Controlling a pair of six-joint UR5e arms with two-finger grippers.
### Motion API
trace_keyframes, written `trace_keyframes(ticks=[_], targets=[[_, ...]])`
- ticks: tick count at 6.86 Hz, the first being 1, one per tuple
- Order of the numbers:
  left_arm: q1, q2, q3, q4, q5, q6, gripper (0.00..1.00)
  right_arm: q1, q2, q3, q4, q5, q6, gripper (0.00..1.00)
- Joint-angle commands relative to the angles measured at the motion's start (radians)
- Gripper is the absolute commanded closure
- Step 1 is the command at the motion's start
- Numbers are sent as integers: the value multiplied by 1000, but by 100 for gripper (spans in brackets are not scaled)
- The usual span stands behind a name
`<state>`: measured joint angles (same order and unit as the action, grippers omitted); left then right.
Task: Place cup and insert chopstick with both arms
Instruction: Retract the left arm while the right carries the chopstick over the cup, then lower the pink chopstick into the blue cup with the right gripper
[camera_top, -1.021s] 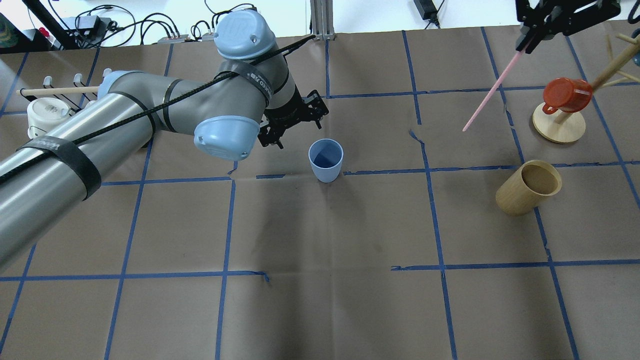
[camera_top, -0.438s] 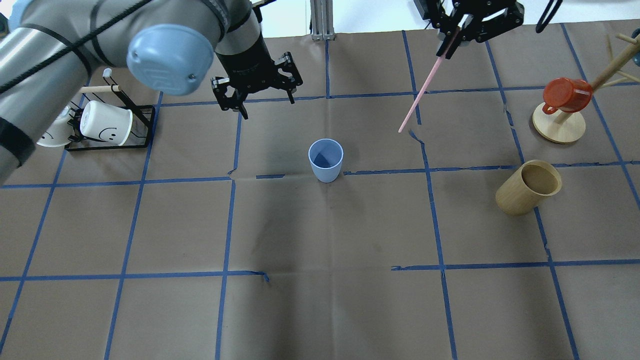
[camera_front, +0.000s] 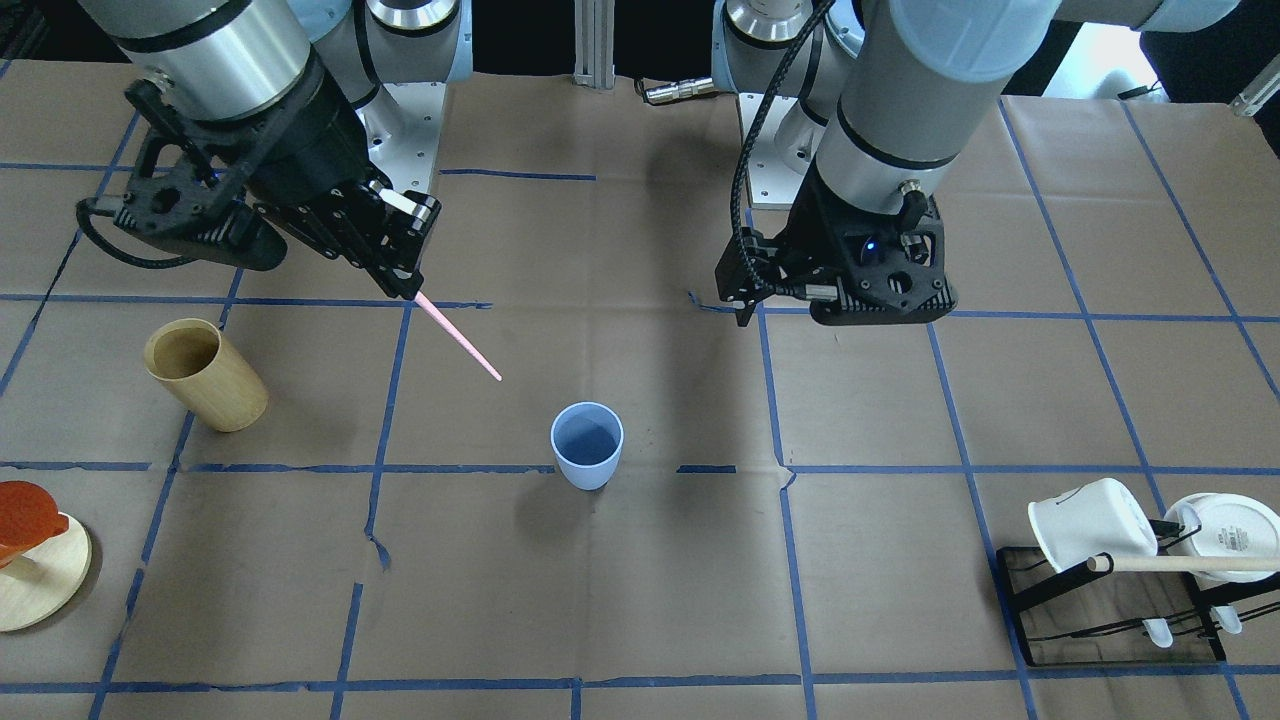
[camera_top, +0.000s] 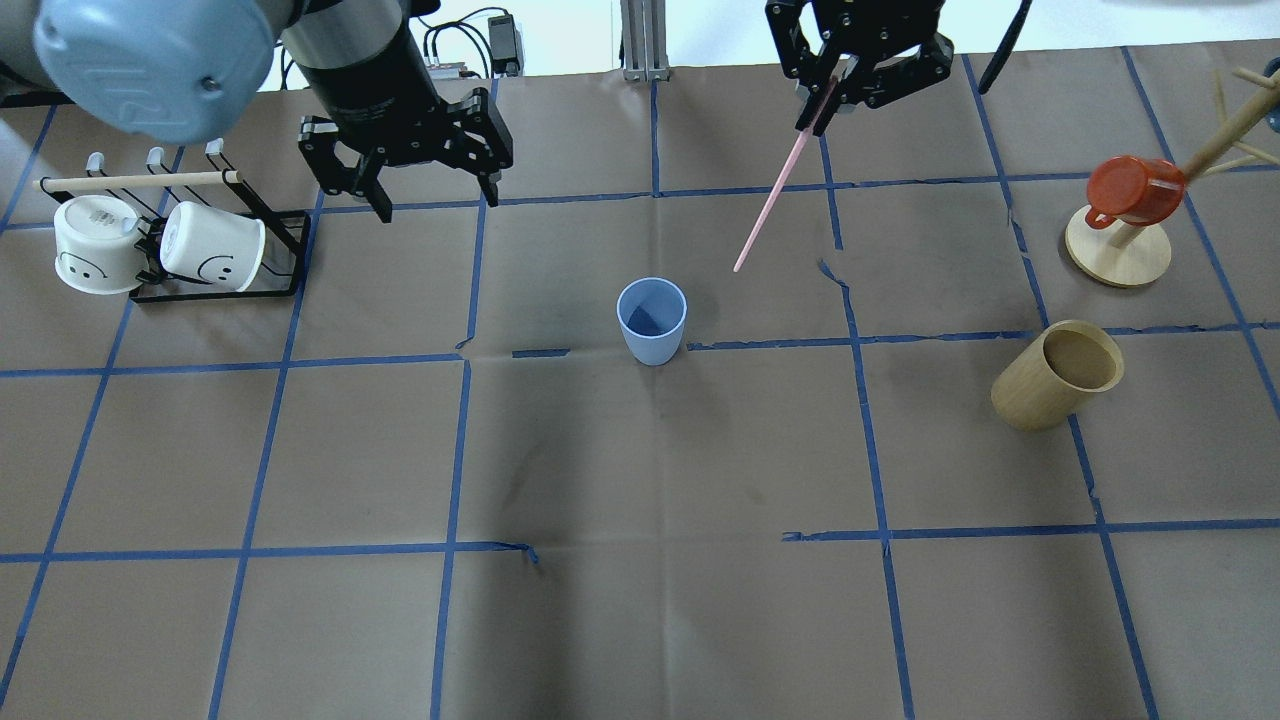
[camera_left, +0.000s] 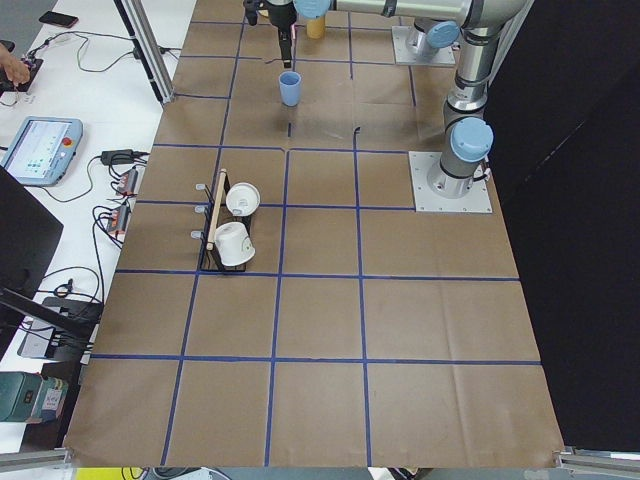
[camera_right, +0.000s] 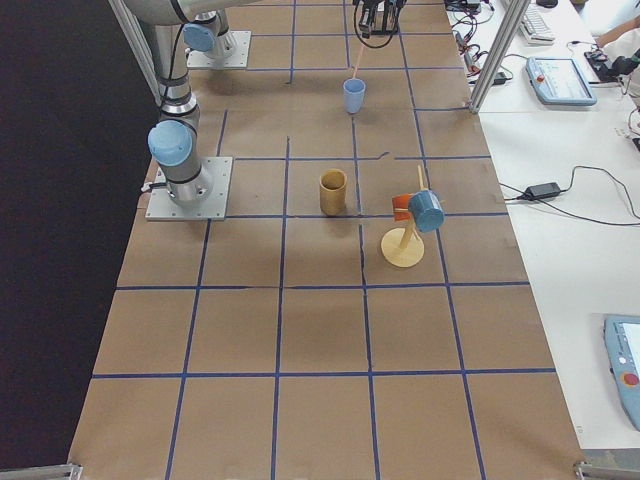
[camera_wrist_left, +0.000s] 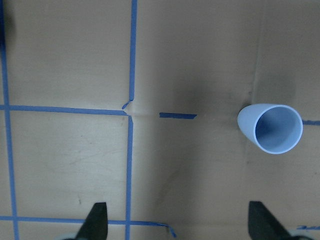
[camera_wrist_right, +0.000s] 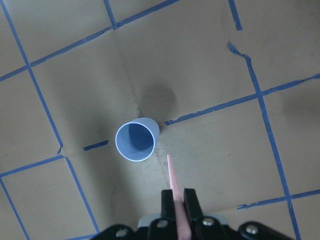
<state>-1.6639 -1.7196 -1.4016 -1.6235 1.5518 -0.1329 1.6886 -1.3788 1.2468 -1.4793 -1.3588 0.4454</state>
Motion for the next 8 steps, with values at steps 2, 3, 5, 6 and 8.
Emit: trace_keyframes(ticks=[2, 3, 5, 6, 8], targets=[[38, 47, -14, -30, 1, 73, 0, 72, 6, 121, -161, -5, 55, 92], [44, 60, -20, -35, -12, 82, 0, 82, 7, 149, -220, -6, 58, 92], [42, 66, -20, -35, -10, 79, 0, 88, 29, 160, -261, 0, 87, 92], [41, 67, -23, -36, -9, 70, 0, 91, 33, 163, -265, 1, 87, 92], [45, 69, -27, -39, -6, 70, 0, 92, 61, 186, -286, 6, 129, 91]])
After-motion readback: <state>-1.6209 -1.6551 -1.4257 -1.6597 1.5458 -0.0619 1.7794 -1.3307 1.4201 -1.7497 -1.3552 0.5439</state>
